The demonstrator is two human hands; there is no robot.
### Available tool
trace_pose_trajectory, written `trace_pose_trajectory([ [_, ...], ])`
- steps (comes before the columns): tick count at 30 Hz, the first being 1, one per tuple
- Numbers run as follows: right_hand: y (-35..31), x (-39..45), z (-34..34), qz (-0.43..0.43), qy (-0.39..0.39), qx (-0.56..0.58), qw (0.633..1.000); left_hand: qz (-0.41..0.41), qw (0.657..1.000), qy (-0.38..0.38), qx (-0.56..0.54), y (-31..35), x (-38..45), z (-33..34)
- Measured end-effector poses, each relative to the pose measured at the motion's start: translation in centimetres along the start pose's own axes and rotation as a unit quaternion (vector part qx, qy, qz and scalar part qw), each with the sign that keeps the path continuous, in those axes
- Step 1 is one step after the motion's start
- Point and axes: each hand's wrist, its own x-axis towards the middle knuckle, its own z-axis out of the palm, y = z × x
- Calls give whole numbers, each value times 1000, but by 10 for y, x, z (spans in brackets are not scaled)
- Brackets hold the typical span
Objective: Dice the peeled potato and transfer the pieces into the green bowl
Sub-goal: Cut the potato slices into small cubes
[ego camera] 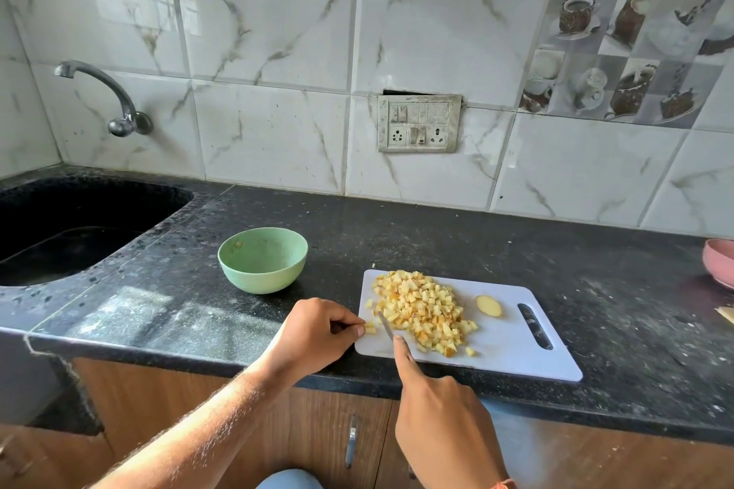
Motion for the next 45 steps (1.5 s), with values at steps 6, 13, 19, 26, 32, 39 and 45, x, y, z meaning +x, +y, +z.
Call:
trace_pose_trajectory([
  [6,-10,3,5,-16,0,-6,1000,-14,1000,7,-4,1,2,0],
  [13,-21,12,10,-28,-7,-53,998,-8,1000,3,-16,-1,2,-1],
  [19,-23,19,14,-40,-30,-76,996,-12,1000,12,-11,-2,2,2],
  [26,-1,3,9,-37,-64,-59,995,-21,1000,6,-10,-1,3,2],
  [32,39,18,-2,-76,36,18,996,-27,1000,0,-11,-3,3,1],
  [39,135,72,-14,-62,113,208,969,-22,1000,-4,-8,0,4,0],
  [45,170,78,-3,27,175,520,836,-47,999,-8,-7,2,10,0],
])
